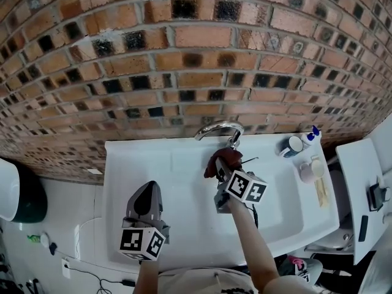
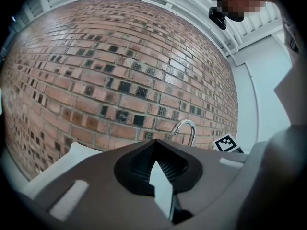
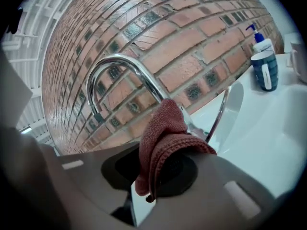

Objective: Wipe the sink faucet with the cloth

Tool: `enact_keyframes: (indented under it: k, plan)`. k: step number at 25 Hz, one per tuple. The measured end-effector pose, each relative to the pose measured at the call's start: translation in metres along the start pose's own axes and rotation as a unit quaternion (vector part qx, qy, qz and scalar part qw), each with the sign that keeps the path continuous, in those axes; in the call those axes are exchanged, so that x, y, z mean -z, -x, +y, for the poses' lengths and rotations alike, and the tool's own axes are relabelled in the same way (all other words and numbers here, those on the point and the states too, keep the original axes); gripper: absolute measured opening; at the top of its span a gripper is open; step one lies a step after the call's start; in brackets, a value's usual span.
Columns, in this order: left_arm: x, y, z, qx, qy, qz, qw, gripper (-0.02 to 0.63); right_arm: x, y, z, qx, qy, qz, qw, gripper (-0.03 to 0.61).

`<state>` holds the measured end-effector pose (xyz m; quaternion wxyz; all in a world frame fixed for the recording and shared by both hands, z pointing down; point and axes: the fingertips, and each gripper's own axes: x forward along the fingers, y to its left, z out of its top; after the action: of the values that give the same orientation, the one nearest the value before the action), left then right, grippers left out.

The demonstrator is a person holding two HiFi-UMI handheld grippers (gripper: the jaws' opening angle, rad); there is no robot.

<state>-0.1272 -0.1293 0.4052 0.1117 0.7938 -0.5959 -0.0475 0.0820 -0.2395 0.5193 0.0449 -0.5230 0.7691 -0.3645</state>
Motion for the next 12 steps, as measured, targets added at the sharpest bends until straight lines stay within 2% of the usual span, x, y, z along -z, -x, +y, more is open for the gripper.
enact_keyframes:
  k: [4, 6, 9, 12]
  plan:
    - [0.0, 0.0, 0.0, 0.003, 0.001, -0.001, 1.0, 0.006, -0.015, -0.002, -0.002, 0.005, -0.008, 0.002, 1.0, 0.052]
    - [0.0, 0.001, 0.0, 0.003, 0.003, -0.002, 1.0, 0.006, -0.017, -0.002, 0.0, 0.017, 0.041, 0.011, 0.999, 0.052]
    - [-0.002, 0.001, -0.001, 0.003, 0.003, -0.002, 1.0, 0.006, -0.03, 0.002, 0.005, 0.035, 0.138, 0.01, 0.99, 0.052]
    - [-0.002, 0.001, 0.0, 0.002, 0.006, -0.003, 1.0, 0.005, -0.049, 0.004, 0.015, 0.033, 0.178, 0.007, 0.984, 0.052]
